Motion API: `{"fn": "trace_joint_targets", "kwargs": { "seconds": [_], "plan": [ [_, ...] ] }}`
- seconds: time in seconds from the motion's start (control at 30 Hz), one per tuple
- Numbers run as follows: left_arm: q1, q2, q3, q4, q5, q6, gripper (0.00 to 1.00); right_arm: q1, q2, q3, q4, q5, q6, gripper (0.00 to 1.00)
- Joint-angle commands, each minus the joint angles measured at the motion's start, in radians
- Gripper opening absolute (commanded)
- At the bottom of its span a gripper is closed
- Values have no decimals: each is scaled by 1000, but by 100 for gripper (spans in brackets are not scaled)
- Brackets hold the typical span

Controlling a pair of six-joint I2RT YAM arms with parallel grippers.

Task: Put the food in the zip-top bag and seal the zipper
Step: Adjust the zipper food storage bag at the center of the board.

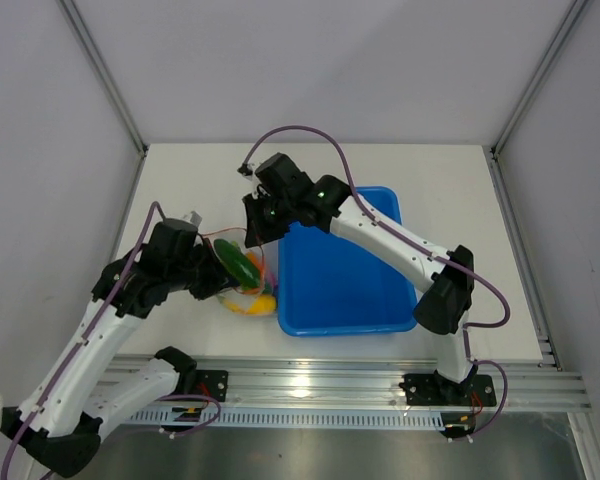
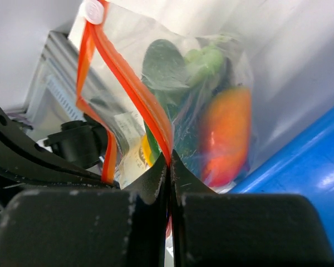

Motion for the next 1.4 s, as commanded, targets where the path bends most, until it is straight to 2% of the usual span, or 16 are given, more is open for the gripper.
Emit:
{"fn": "trace_joint_targets", "kwargs": {
  "seconds": [0.0, 0.13, 0.2, 0.23, 0.27, 0.4, 0.63, 0.93, 1.23, 1.37],
  "plan": [
    [-6, -66, -46, -8, -42, 100, 1, 1, -30, 13, 25, -89, 56, 0],
    [-6, -132, -61, -52, -68, 97, 3, 3, -19, 26, 28, -103, 77, 0],
    [-6, -144, -43, -75, -82, 90, 19, 7, -17, 33, 28, -105, 82, 0],
    [-6, -151, -38, -78, -83, 86, 34, 9, -17, 33, 28, -103, 83, 0],
    [-6, -158, -21, -94, -89, 83, 41, 11, -17, 34, 28, -102, 85, 0],
    [-6, -152, 31, -149, -135, 59, 55, 20, -14, 36, 22, -97, 83, 0],
    [-3, -103, 52, -235, -181, -15, 55, 26, -14, 40, 17, -79, 82, 0],
    [21, -94, -26, -215, -183, -36, 60, 29, -13, 37, 17, -74, 71, 0],
    [121, -112, -81, -80, -221, 69, 62, 28, -14, 33, 10, -82, 50, 0],
    [138, -98, -72, -19, -229, 146, 57, 24, -8, 33, 8, -105, 39, 0]
  ]
}}
